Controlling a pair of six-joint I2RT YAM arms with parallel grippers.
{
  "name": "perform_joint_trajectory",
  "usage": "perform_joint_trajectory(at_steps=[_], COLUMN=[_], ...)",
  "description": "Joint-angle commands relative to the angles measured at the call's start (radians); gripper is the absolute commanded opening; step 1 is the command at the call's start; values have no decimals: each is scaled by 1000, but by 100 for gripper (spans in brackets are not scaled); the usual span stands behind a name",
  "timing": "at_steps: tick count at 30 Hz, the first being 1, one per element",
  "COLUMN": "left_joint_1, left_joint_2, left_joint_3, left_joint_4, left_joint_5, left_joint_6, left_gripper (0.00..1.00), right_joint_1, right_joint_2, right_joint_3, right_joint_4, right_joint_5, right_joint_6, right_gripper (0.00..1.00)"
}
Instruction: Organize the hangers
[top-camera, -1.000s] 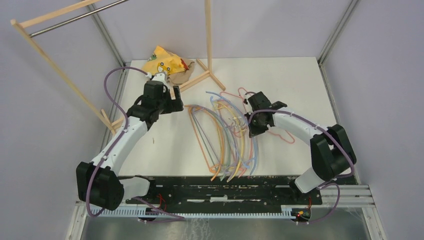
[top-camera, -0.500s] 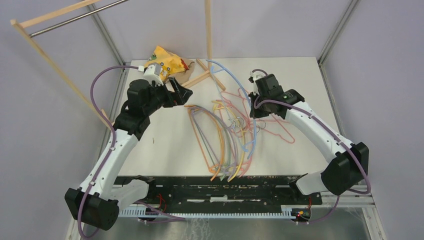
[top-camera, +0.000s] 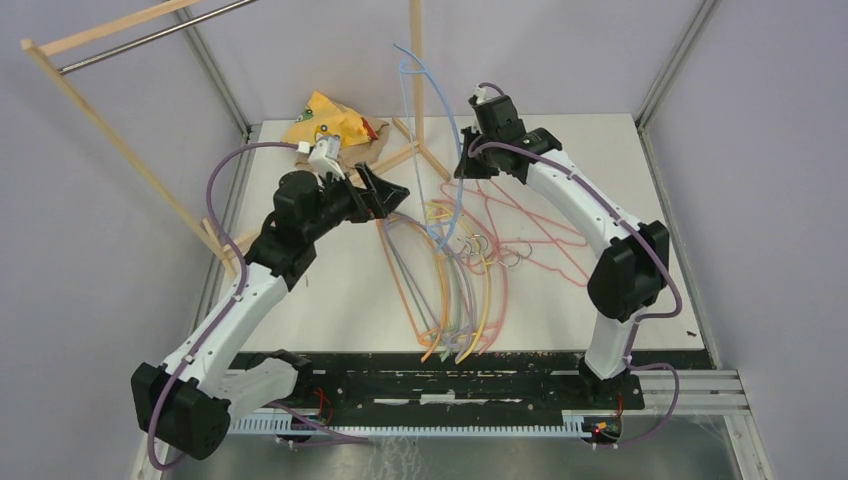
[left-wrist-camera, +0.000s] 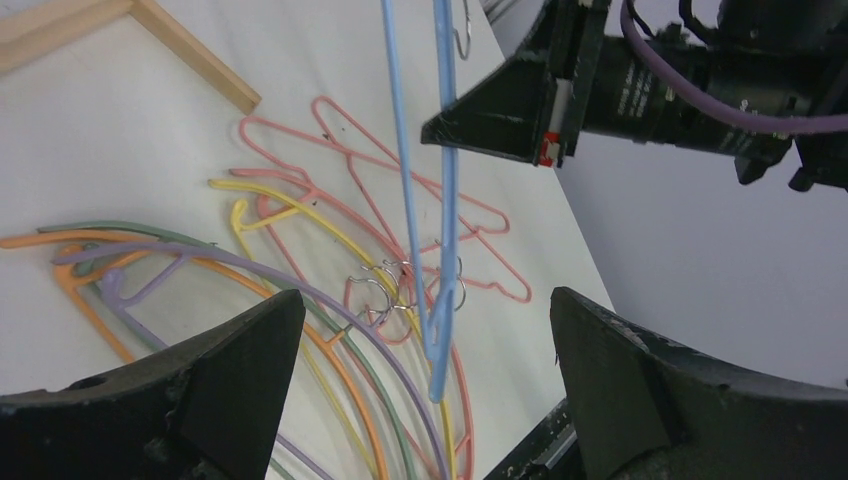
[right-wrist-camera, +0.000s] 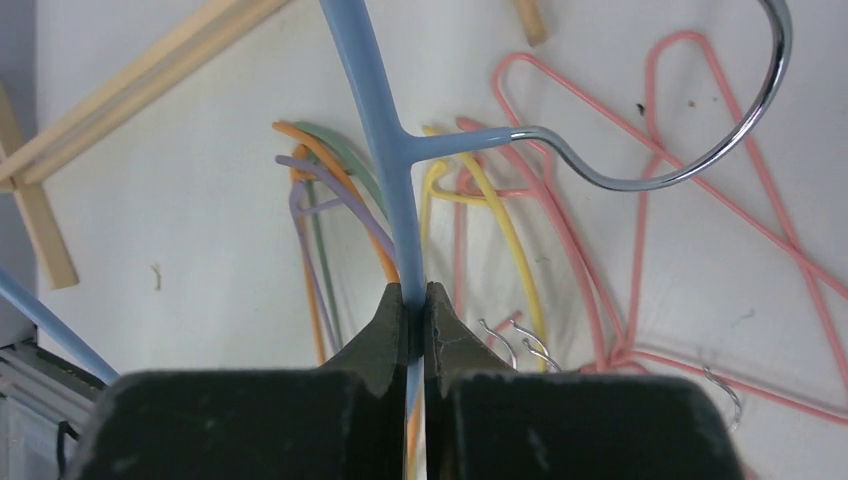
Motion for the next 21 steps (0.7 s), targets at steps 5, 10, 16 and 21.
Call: perform_joint_trajectory(at_steps=[5,10,16,21], left_joint_1=[-168,-277,-372,-436], left_joint_2=[22,61,131,244], left_joint_3=[28,82,133,191], left_joint_4=[58,-5,-74,-118], left_joint_5=[-165,-260,-375,-439], left_joint_6=[-19,11,52,107], left_gripper=[99,99,99,99], right_joint_1=[55,64,68,71], right_joint_2=[93,110,102,79], right_joint_3=[196,232,231,235], right_joint_4=[65,56,36,23], right_joint_5=[-49,-38,-27,-18], right_joint_6=[84,82,63,43], right_gripper=[1,1,1,1])
